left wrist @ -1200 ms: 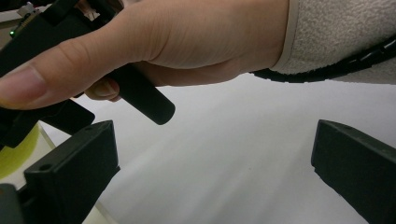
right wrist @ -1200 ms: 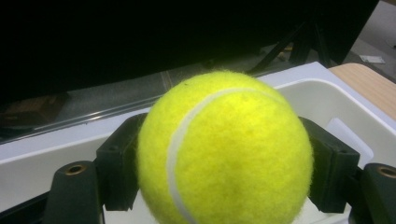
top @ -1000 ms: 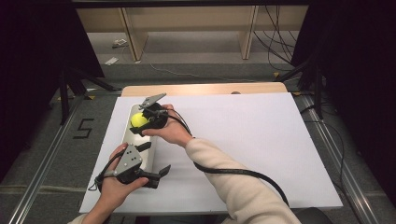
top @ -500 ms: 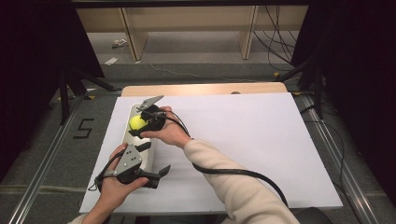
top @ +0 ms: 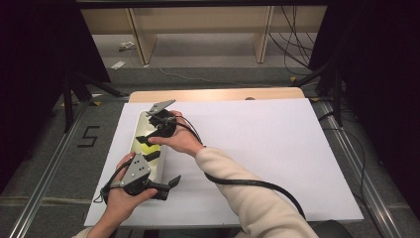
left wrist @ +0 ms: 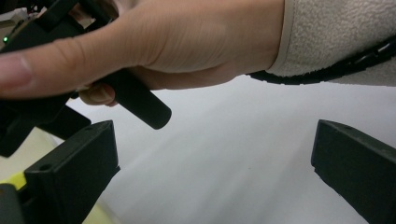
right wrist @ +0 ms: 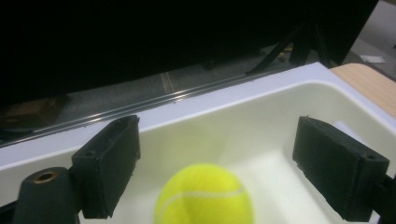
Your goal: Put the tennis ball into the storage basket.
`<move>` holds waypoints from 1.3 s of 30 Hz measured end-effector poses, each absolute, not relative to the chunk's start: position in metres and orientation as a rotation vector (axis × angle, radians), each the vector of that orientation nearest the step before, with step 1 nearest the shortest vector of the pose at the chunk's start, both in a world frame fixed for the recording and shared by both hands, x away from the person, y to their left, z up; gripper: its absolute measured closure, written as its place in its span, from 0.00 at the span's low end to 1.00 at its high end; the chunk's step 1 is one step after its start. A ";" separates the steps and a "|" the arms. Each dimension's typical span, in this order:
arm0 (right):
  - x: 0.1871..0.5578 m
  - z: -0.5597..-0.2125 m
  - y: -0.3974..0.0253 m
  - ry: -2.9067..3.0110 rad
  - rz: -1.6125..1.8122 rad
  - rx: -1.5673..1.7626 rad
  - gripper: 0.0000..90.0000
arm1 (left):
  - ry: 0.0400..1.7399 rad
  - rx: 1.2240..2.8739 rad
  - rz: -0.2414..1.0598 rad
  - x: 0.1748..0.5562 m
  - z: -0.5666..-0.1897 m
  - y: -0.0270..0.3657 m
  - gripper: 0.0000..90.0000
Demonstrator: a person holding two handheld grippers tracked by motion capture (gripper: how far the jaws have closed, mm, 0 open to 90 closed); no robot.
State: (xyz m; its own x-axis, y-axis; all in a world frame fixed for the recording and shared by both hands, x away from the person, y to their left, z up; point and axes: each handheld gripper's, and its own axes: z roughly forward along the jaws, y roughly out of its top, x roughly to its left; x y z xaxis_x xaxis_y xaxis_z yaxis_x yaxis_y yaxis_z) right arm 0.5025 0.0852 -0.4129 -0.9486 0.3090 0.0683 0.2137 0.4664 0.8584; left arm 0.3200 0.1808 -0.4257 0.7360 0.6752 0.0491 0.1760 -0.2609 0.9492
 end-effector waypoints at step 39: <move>0.503 -0.386 -0.023 2.440 1.483 0.584 0.17 | 0.669 1.804 0.554 0.320 -0.426 0.180 0.00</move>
